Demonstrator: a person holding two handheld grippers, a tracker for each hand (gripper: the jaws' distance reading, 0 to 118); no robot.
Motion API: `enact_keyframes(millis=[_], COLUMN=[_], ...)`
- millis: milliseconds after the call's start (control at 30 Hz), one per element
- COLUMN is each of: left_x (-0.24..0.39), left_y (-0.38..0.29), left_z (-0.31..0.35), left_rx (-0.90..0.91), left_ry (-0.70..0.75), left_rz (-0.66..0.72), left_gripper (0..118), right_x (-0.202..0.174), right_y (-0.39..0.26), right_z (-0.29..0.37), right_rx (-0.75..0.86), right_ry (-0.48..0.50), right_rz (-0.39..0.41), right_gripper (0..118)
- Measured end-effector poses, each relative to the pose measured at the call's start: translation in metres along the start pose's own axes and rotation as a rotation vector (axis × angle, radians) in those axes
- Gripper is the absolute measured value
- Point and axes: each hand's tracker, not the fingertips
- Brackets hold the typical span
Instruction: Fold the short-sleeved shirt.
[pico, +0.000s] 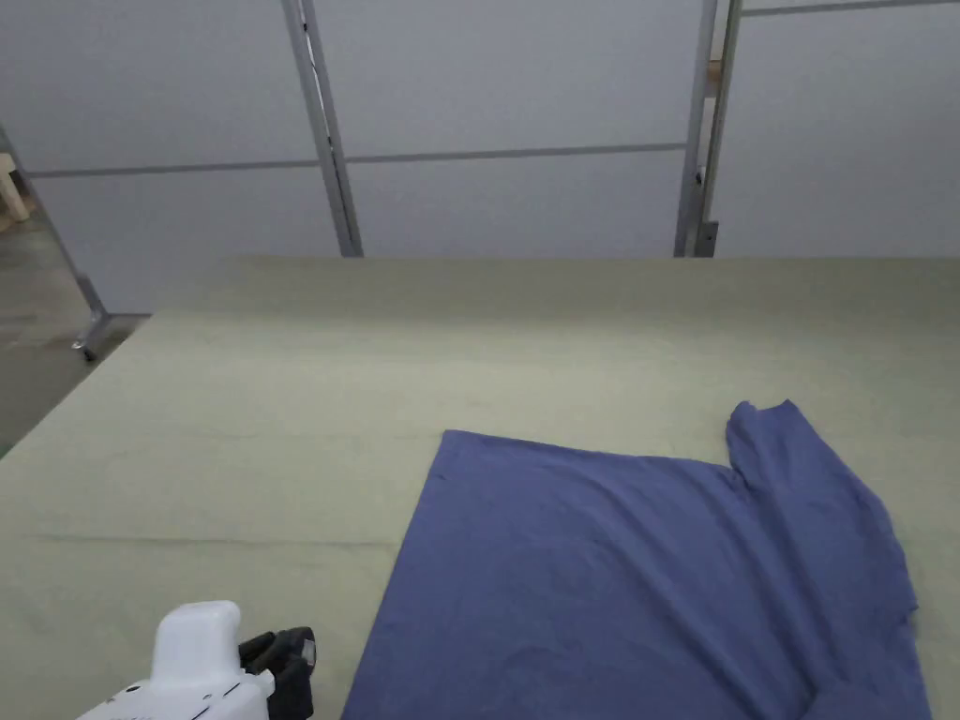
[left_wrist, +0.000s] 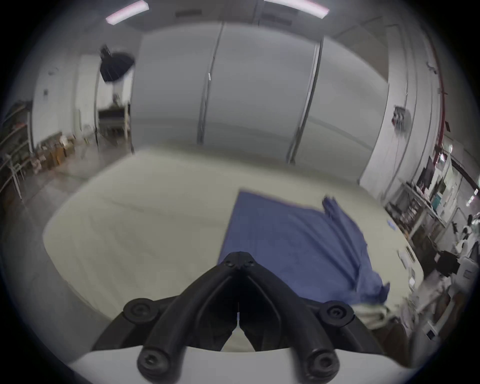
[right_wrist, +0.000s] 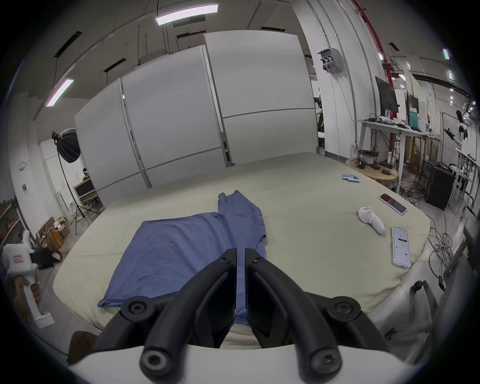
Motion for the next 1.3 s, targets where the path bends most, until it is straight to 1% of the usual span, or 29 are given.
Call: enact_keyframes(millis=[33, 67, 100, 133, 167, 233, 333, 433, 467, 500, 533, 567, 600, 667, 700, 733, 767, 800, 833, 867, 933, 1000, 1033, 1067, 1133, 1200, 1233, 1267, 1300], left_x=[-0.007, -0.014, -0.019, -0.023, -0.027, -0.023, -0.019, -0.015, -0.014, -0.015, -0.013, -0.01, -0.007, -0.001, 0.003, 0.007, 0.01, 0.01, 0.009, 0.008, 0.007, 0.006, 0.007, 0.006, 0.005, 0.006, 0.007, 0.008, 0.007], left_y=[-0.003, -0.007, -0.011, -0.019, -0.027, -0.035, -0.042, -0.052, -0.052, -0.052, -0.053, -0.053, -0.053, -0.053, -0.053, -0.053, -0.052, -0.052, -0.05, -0.05, -0.05, -0.051, -0.05, -0.05, -0.049, -0.045, -0.043, -0.04, -0.035], left_z=[-0.017, -0.035, -0.052, -0.073, -0.087, -0.103, -0.131, -0.147, -0.15, -0.151, -0.152, -0.151, -0.15, -0.145, -0.142, -0.139, -0.136, -0.133, -0.131, -0.13, -0.129, -0.128, -0.127, -0.127, -0.127, -0.124, -0.122, -0.119, -0.116], left_rx=[-0.107, -0.202, -0.287, -0.393, -0.439, -0.448, -0.513, -0.533, -0.531, -0.53, -0.529, -0.524, -0.523, -0.502, -0.492, -0.484, -0.472, -0.465, -0.462, -0.461, -0.463, -0.464, -0.465, -0.467, -0.464, -0.461, -0.456, -0.441, -0.409], left_ry=[-0.004, 0.002, 0.014, 0.034, 0.046, 0.103, 0.133, 0.176, 0.207, 0.215, 0.205, 0.207, 0.202, 0.151, 0.156, 0.163, 0.164, 0.155, 0.145, 0.141, 0.143, 0.143, 0.148, 0.149, 0.154, 0.151, 0.151, 0.147, 0.145], left_rz=[0.011, 0.018, 0.031, 0.026, 0.027, 0.007, -0.022, -0.004, 0.005, 0.015, 0.022, 0.019, 0.01, -0.036, -0.047, -0.07, -0.077, -0.076, -0.069, -0.06, -0.05, -0.052, -0.055, -0.054, -0.046, -0.028, -0.023, -0.017, -0.001], left_gripper=[3, 43, 94, 118, 118, 118, 117, 80, 71, 67, 56, 29, 17, 9, 8, 8, 8, 8, 8, 8, 8, 8, 8, 8, 8, 8, 8, 8, 8], right_x=[0.001, 0.001, 0.002, 0.002, 0.002, 0.003, 0.004, 0.005, 0.006, 0.007, 0.006, 0.006, 0.006, 0.008, 0.01, 0.014, 0.019, 0.024, 0.026, 0.031, 0.04, 0.046, 0.049, 0.051, 0.053, 0.047, 0.044, 0.039, 0.035], right_y=[-0.001, -0.002, -0.002, -0.003, -0.004, -0.005, -0.008, -0.012, -0.013, -0.013, -0.015, -0.016, -0.018, -0.022, -0.023, -0.025, -0.03, -0.038, -0.042, -0.052, -0.071, -0.089, -0.096, -0.097, -0.099, -0.091, -0.086, -0.08, -0.073], right_z=[-0.001, -0.003, -0.004, -0.004, -0.005, -0.006, -0.009, -0.012, -0.014, -0.015, -0.016, -0.019, -0.024, -0.035, -0.044, -0.057, -0.075, -0.092, -0.105, -0.117, -0.142, -0.157, -0.163, -0.166, -0.166, -0.156, -0.15, -0.144, -0.138], right_rx=[-0.008, -0.019, -0.025, -0.029, -0.034, -0.044, -0.068, -0.089, -0.099, -0.107, -0.116, -0.133, -0.153, -0.211, -0.255, -0.317, -0.422, -0.533, -0.566, -0.659, -0.809, -0.801, -0.806, -0.816, -0.809, -0.765, -0.729, -0.69, -0.659], right_ry=[0.005, 0.004, 0.004, 0.004, 0.006, 0.003, -0.003, -0.016, -0.021, -0.023, -0.023, -0.022, -0.024, -0.06, -0.062, -0.068, -0.078, -0.081, -0.051, -0.054, -0.102, -0.123, -0.131, -0.139, -0.134, -0.084, -0.057, -0.051, -0.066], right_rz=[-0.007, -0.012, -0.016, -0.02, -0.024, -0.026, -0.016, -0.001, 0.001, 0.0, 0.001, 0.004, 0.005, 0.006, 0.006, 0.006, 0.001, -0.005, -0.027, -0.05, -0.065, -0.058, -0.05, -0.039, -0.04, -0.054, -0.047, -0.034, -0.014], right_gripper=[8, 8, 8, 8, 8, 8, 8, 8, 8, 8, 8, 8, 9, 11, 23, 49, 99, 118, 118, 117, 117, 117, 115, 103, 65, 32, 19, 17, 16])
